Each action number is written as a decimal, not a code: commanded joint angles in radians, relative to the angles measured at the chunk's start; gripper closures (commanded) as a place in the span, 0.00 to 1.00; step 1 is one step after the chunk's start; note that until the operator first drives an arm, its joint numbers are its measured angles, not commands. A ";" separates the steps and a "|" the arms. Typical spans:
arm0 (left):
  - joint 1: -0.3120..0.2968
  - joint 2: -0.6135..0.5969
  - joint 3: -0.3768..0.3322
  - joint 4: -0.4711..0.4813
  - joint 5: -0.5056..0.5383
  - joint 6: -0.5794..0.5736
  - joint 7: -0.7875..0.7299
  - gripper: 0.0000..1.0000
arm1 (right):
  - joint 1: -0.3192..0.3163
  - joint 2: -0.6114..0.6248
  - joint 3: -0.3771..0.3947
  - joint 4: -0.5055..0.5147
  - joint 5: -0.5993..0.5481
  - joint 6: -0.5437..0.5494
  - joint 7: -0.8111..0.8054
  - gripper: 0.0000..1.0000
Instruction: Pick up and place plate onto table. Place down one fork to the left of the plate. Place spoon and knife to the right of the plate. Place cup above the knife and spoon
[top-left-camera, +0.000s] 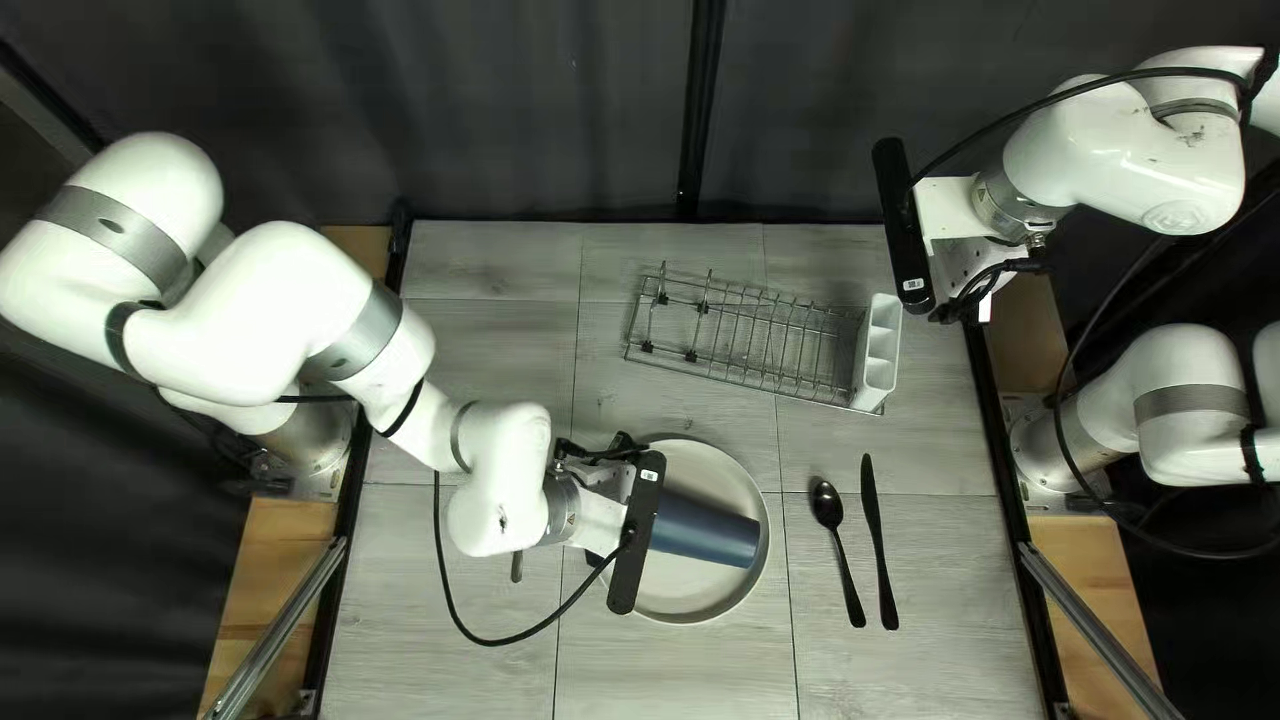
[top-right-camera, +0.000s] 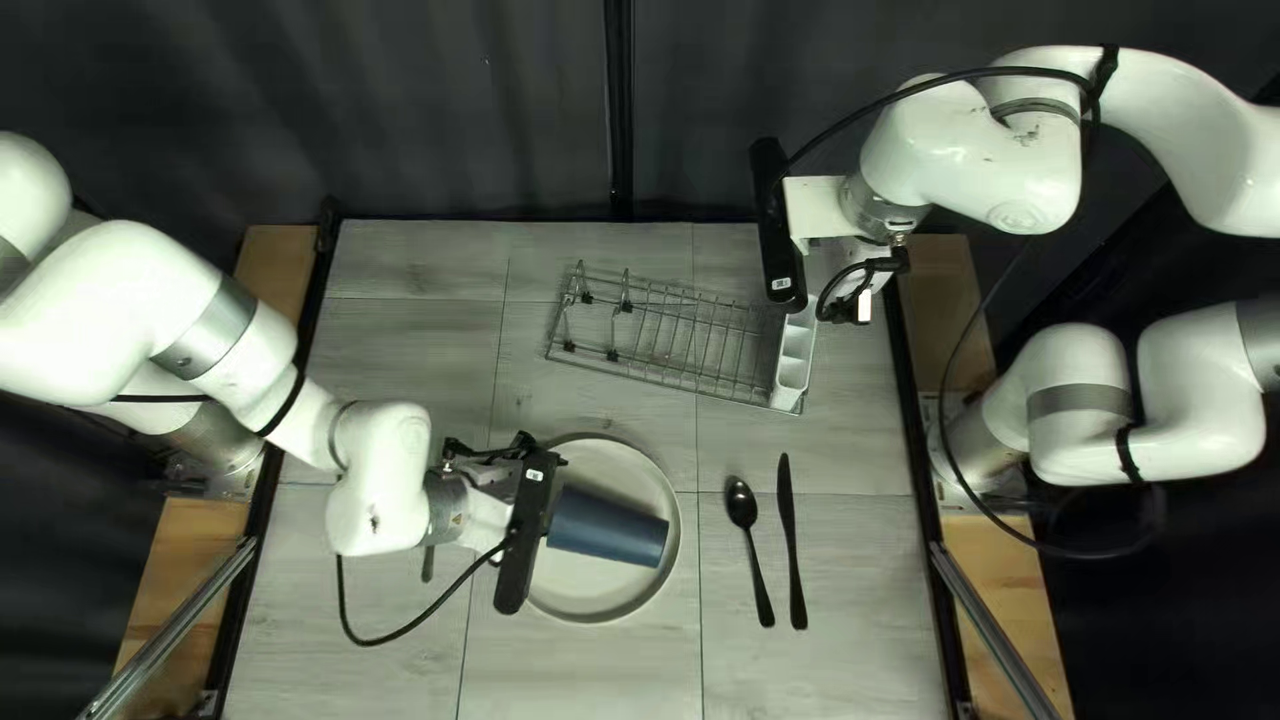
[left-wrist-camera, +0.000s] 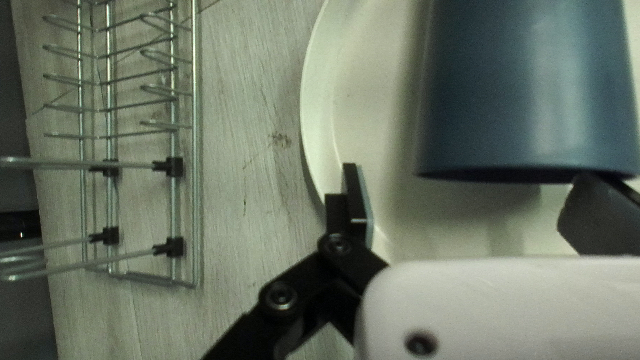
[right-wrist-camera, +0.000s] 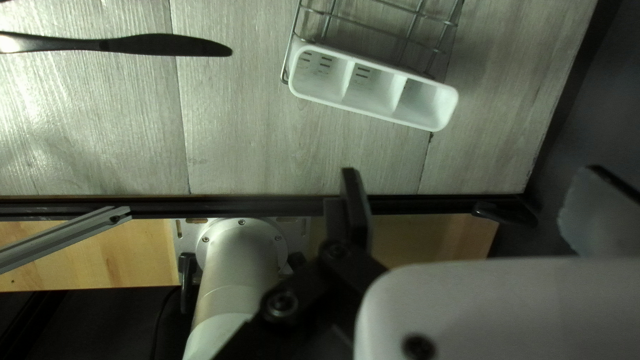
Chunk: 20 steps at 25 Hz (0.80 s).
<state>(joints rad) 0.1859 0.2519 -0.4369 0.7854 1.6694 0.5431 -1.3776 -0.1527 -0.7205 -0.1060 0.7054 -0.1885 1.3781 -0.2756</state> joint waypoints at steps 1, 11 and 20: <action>-0.018 0.045 -0.001 0.038 0.072 0.024 -0.050 0.00 | 0.000 0.000 0.000 0.000 0.000 0.000 0.000 0.00; -0.022 -0.006 -0.009 0.007 0.156 0.025 -0.122 1.00 | 0.000 0.000 0.000 0.000 0.000 0.000 0.000 0.00; -0.052 -0.246 -0.051 -0.081 -0.100 0.049 0.050 1.00 | 0.000 0.000 0.000 0.000 0.000 0.000 0.000 0.00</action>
<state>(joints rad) 0.1467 0.0885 -0.4731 0.7386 1.6623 0.5830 -1.3989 -0.1527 -0.7205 -0.1060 0.7054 -0.1885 1.3781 -0.2756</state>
